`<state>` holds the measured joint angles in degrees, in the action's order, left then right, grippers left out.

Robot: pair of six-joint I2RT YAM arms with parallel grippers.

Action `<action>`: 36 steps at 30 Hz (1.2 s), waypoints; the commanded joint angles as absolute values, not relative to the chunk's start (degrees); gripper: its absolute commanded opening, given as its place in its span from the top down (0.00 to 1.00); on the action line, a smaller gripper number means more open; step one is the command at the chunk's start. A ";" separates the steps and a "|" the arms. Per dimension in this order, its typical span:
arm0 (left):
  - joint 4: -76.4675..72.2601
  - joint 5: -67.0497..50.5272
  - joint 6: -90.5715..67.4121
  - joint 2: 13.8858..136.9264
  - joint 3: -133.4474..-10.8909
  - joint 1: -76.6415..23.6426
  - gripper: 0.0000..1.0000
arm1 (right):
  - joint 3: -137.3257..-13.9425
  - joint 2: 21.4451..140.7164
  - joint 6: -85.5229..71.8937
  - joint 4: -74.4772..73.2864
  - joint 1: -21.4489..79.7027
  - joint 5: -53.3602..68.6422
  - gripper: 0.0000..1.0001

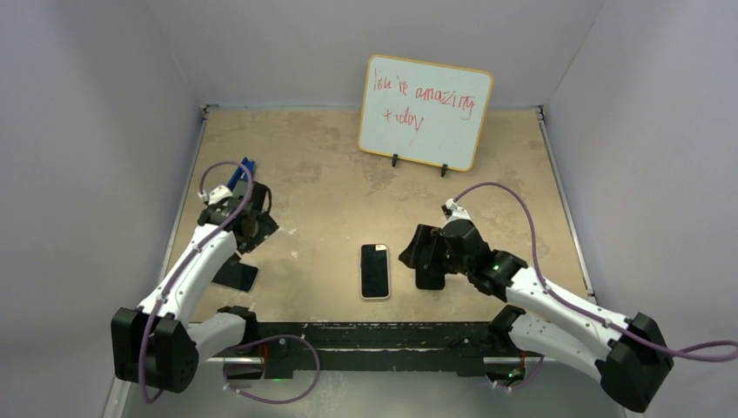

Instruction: Put the phone into the phone case

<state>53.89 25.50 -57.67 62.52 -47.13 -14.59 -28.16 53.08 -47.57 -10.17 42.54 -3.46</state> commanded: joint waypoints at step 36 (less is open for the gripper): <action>40.39 9.57 -54.16 72.66 -32.62 17.23 0.22 | -27.26 41.88 -42.25 -15.63 42.71 -2.36 0.01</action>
<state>42.26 11.05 -52.49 72.12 -34.57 16.93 -25.28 42.26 -43.38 -14.37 42.54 -0.95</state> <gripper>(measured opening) 0.808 0.987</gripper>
